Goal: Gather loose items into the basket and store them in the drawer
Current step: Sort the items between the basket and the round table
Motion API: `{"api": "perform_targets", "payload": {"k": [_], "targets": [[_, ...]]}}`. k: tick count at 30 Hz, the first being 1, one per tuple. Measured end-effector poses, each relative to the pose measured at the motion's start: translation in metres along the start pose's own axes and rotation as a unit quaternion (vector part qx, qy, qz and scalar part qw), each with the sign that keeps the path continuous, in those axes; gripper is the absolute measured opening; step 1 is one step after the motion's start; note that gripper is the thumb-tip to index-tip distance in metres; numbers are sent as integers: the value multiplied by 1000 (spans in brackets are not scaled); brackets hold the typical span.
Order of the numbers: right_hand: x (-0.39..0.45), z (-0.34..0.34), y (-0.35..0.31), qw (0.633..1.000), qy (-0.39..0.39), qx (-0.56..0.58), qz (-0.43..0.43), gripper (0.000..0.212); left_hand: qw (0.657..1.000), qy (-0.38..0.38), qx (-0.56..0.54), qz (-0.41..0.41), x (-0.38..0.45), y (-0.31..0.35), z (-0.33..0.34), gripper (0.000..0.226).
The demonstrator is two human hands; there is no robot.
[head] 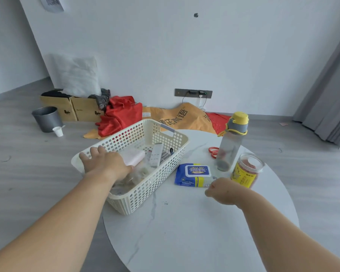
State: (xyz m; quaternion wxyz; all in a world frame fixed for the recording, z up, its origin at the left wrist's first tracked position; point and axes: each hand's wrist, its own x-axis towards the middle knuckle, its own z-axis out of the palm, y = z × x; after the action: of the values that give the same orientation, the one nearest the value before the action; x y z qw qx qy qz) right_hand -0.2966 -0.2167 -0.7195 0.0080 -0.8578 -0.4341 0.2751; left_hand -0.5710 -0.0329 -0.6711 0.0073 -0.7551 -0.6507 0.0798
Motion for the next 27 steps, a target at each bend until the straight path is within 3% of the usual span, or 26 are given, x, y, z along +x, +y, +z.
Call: {"api": "perform_targets", "payload": {"k": [3, 5, 7, 9, 11, 13, 16, 19, 24, 27], "targets": [[3, -6, 14, 987, 109, 113, 37, 28, 985, 108, -38, 129, -21, 33, -13, 52], [0, -20, 19, 939, 278, 192, 70, 28, 930, 193, -148, 277, -50, 68, -19, 36], [-5, -35, 29, 876, 398, 251, 106, 28, 895, 162, -182, 372, -85, 109, -12, 28], [-5, -41, 45, 836, 456, 277, 126, 23, 898, 83, -119, 415, -100, 142, 12, 30], [-2, -37, 68, 844, 440, 272, 141, 25, 907, 22, -57, 417, -96, 163, 39, 32], [4, -29, 89, 872, 383, 266, 150, 46, 915, -28, -52, 400, -82, 171, 58, 37], [17, -24, 103, 900, 320, 275, 109, 68, 909, -43, -63, 410, -69, 177, 78, 53], [31, -24, 108, 921, 292, 251, 68, 57, 901, -67, -47, 427, -64, 176, 91, 63], [33, -23, 113, 894, 327, 302, 59, 43, 902, -75, -47, 422, -55, 179, 104, 67], [19, -26, 110, 915, 299, 268, 39, 40, 898, -100, -76, 421, -47, 182, 103, 66]]}}
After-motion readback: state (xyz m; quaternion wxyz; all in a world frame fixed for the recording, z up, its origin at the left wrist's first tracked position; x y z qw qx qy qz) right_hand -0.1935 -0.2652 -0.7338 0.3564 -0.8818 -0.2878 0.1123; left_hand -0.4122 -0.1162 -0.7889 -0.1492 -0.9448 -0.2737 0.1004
